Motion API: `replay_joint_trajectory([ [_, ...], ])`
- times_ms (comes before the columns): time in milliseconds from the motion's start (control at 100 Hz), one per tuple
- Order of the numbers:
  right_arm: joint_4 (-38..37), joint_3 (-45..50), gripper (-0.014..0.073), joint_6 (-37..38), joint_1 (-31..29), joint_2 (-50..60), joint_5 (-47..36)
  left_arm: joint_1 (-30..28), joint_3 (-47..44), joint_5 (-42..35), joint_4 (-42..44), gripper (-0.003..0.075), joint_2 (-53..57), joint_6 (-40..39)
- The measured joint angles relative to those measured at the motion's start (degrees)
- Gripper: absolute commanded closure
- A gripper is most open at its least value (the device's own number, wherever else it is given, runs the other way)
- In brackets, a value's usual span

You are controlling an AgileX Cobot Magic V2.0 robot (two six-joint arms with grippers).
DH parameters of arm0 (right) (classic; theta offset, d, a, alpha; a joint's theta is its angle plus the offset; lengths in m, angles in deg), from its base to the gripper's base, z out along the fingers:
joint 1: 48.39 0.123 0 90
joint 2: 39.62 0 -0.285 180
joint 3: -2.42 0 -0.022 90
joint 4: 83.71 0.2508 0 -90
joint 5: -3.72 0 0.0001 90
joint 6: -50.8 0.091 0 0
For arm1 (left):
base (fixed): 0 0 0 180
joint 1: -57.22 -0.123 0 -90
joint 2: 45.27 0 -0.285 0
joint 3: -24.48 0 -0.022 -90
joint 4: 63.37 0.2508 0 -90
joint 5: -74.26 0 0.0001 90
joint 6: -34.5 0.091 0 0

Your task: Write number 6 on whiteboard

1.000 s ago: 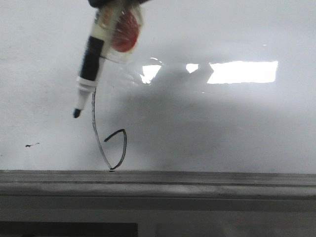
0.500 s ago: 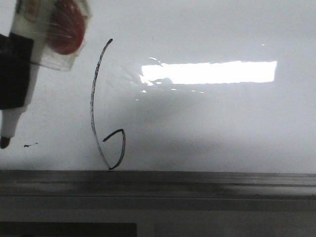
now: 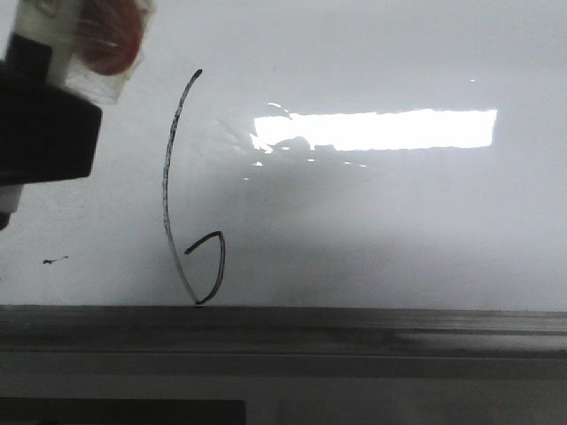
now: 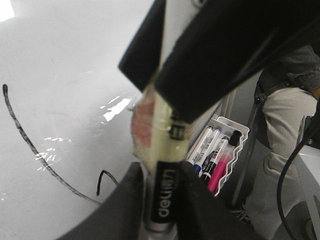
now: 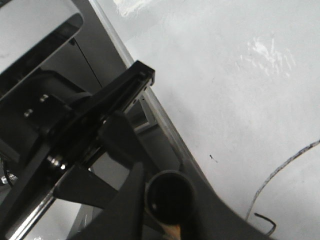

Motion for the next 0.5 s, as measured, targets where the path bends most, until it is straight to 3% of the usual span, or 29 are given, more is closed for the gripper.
replay_joint_trajectory([
  [180,-0.1,0.0,0.0626,0.0,0.0,-0.1,0.0,0.0,0.0,0.0,-0.5,0.0739,0.0,0.0],
  [250,-0.1,0.0,0.0507,0.0,0.0,-0.1,0.1,0.0,0.0,0.0,-0.9,0.0739,0.0,0.0],
  [370,-0.1,0.0,0.0197,0.0,-0.1,-0.1,0.9,0.0,0.0,0.4,-1.9,0.0739,0.0,0.1],
  [420,0.2,0.0,0.0134,0.0,-0.5,-0.1,1.6,0.0,0.0,0.7,-3.4,0.0739,0.0,0.1],
  [500,0.3,0.0,0.0126,0.0,-2.0,-0.1,3.4,-1.1,0.0,0.7,-8.0,0.0739,0.0,0.0],
])
